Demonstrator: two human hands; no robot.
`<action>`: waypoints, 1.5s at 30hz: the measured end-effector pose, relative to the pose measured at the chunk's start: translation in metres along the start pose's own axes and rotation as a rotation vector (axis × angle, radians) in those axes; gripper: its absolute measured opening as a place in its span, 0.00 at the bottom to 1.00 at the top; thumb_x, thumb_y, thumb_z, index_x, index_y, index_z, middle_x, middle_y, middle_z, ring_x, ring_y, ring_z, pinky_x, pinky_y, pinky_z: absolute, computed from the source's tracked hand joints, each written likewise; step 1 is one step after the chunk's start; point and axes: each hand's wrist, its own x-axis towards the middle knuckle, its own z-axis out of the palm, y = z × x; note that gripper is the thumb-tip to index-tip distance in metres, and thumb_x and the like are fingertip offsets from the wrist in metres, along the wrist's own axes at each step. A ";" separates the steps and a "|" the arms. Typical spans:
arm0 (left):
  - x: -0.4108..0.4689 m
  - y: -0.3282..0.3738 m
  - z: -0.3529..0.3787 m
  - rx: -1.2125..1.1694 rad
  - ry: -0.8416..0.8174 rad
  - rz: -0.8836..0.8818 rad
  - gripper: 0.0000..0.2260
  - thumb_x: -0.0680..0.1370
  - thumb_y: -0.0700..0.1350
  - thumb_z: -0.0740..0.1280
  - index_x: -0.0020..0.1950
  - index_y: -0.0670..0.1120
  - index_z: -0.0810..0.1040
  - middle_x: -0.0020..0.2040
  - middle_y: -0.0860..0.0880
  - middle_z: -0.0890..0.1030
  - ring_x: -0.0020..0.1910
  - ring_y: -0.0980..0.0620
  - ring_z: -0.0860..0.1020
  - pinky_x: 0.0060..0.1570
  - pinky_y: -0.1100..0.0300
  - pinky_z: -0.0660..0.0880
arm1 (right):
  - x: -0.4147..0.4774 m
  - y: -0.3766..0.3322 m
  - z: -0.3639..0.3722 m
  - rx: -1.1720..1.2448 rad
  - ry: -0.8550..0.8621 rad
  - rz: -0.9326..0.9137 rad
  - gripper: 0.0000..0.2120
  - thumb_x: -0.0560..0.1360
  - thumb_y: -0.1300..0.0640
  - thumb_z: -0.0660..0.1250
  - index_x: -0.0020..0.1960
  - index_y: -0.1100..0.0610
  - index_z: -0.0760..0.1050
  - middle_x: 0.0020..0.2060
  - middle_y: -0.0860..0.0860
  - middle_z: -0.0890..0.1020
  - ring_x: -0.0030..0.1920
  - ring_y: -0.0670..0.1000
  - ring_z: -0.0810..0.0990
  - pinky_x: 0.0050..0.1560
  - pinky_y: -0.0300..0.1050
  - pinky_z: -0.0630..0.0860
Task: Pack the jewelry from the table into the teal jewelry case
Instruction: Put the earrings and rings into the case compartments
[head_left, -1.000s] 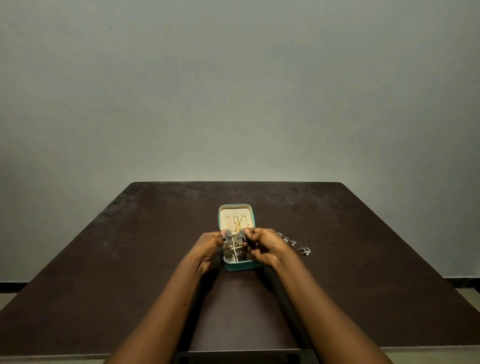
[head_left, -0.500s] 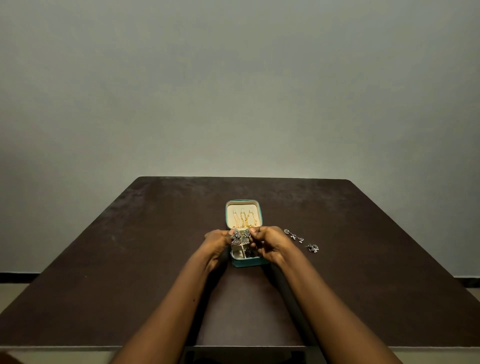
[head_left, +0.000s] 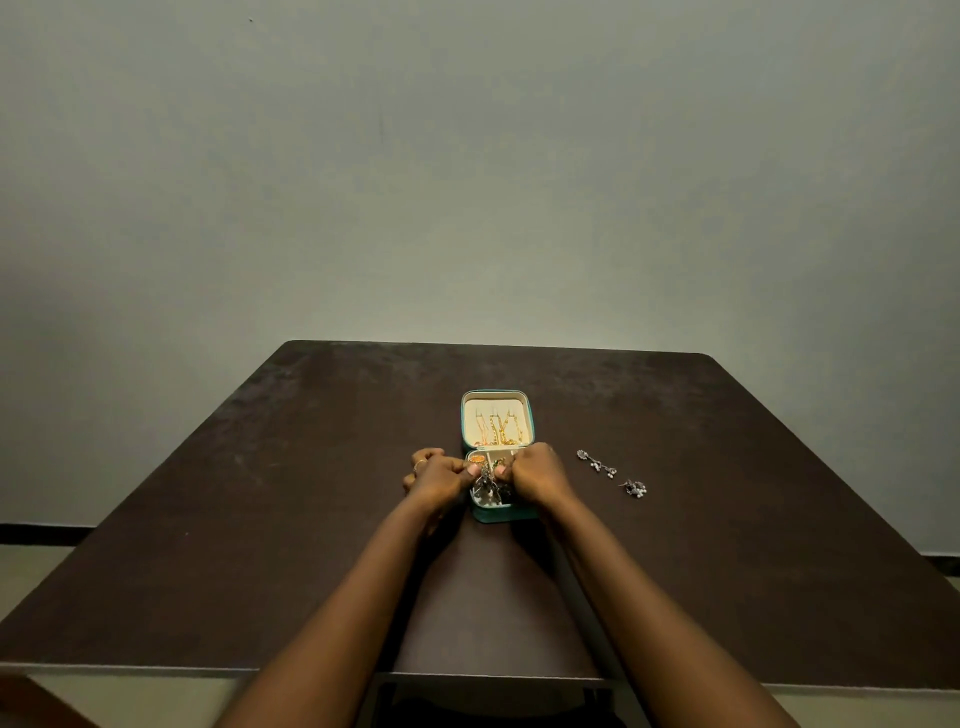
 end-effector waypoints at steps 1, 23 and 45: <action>0.000 0.000 0.001 0.026 0.010 0.005 0.11 0.79 0.47 0.63 0.56 0.44 0.81 0.63 0.45 0.72 0.67 0.50 0.63 0.58 0.63 0.62 | 0.000 0.000 0.001 -0.045 0.016 0.000 0.11 0.73 0.63 0.68 0.51 0.70 0.79 0.46 0.63 0.81 0.41 0.49 0.72 0.26 0.40 0.61; 0.004 0.007 -0.001 0.308 0.189 0.083 0.07 0.73 0.42 0.69 0.48 0.50 0.84 0.61 0.55 0.69 0.64 0.50 0.62 0.54 0.58 0.58 | -0.005 0.003 0.003 -0.162 0.107 -0.040 0.08 0.70 0.65 0.67 0.46 0.63 0.83 0.47 0.58 0.84 0.50 0.55 0.81 0.47 0.43 0.75; -0.011 0.025 0.003 0.720 0.194 0.217 0.18 0.72 0.51 0.68 0.57 0.43 0.78 0.69 0.51 0.62 0.65 0.46 0.56 0.60 0.55 0.57 | -0.011 -0.004 -0.006 -0.359 -0.028 -0.141 0.11 0.72 0.64 0.64 0.50 0.62 0.83 0.50 0.60 0.83 0.53 0.57 0.80 0.49 0.44 0.75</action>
